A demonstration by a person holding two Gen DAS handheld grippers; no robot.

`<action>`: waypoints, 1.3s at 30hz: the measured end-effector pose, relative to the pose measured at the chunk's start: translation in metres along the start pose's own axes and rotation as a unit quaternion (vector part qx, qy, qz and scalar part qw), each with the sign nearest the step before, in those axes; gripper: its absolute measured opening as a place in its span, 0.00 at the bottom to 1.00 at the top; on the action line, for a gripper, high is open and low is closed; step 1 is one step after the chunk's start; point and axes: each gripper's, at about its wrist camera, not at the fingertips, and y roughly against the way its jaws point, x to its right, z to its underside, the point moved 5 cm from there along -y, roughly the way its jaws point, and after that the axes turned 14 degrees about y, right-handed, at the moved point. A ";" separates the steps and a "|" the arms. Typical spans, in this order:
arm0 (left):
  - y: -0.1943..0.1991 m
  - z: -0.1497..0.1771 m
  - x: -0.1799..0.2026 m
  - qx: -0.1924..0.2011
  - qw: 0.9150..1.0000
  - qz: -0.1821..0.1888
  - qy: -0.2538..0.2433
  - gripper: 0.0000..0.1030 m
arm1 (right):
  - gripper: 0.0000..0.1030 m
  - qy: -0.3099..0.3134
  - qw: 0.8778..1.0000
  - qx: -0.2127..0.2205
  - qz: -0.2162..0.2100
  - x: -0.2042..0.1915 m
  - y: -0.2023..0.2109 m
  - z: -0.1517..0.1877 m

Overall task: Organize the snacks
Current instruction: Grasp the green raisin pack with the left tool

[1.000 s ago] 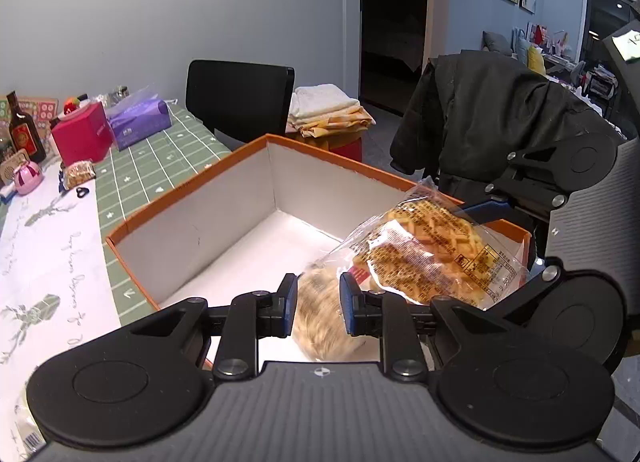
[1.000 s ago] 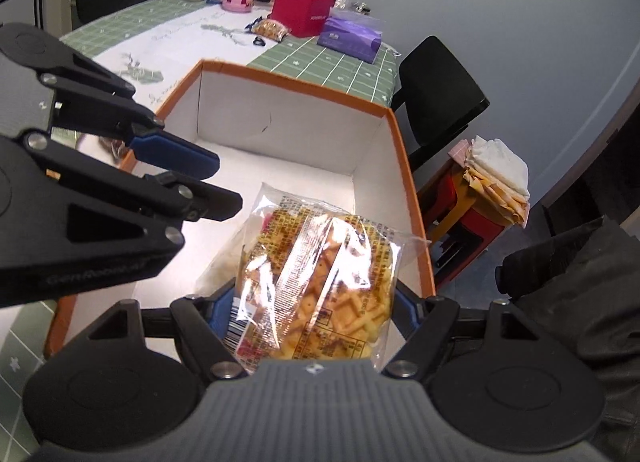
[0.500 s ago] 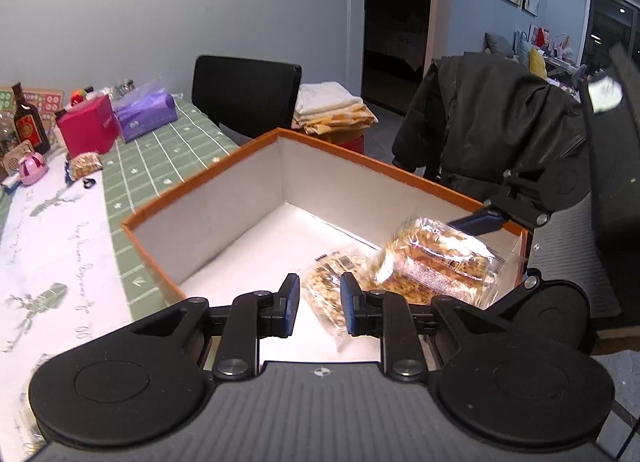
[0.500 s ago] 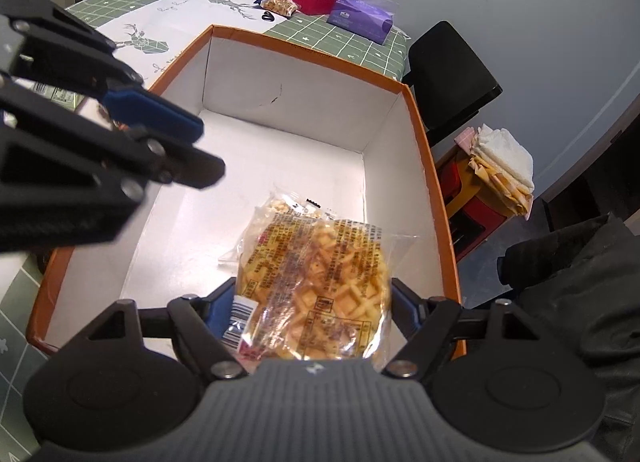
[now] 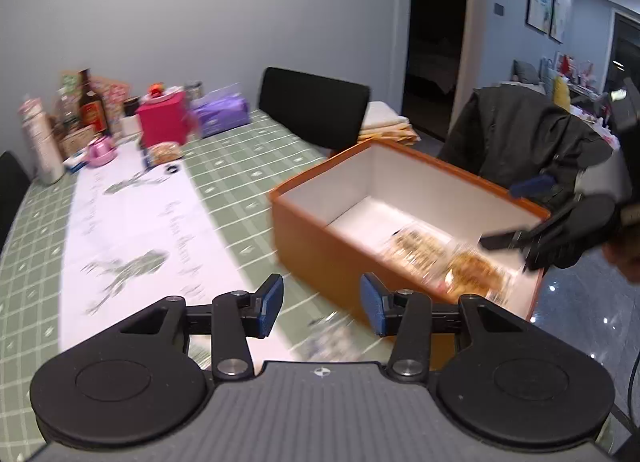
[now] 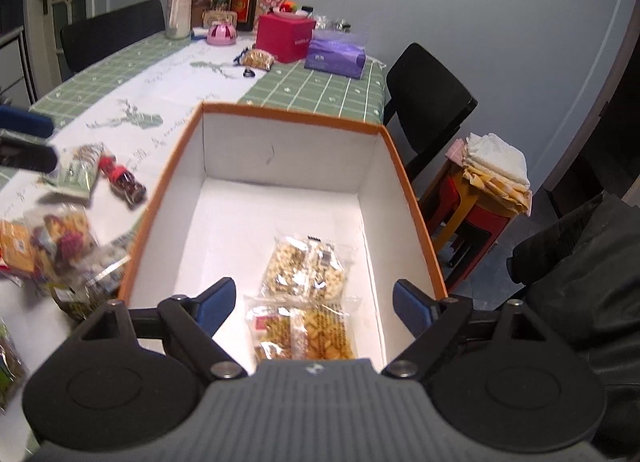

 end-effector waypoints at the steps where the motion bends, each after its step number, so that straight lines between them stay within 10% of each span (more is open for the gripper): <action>1: 0.005 0.005 -0.008 -0.001 1.000 -0.001 0.003 0.57 | 0.81 -0.002 1.000 0.005 0.001 -0.002 0.002 -0.003; 11: 0.041 0.070 -0.048 -0.006 0.999 -0.033 0.006 0.76 | 0.81 0.030 0.999 0.041 -0.017 -0.052 0.018 -0.027; 28: 0.032 0.164 -0.007 -0.082 0.996 0.006 -0.028 0.78 | 0.81 0.143 0.986 0.028 -0.082 -0.166 0.009 -0.026; 39: 0.017 0.186 -0.005 -0.120 0.993 -0.010 0.014 0.79 | 0.81 0.058 0.992 -0.019 -0.109 -0.173 -0.022 -0.017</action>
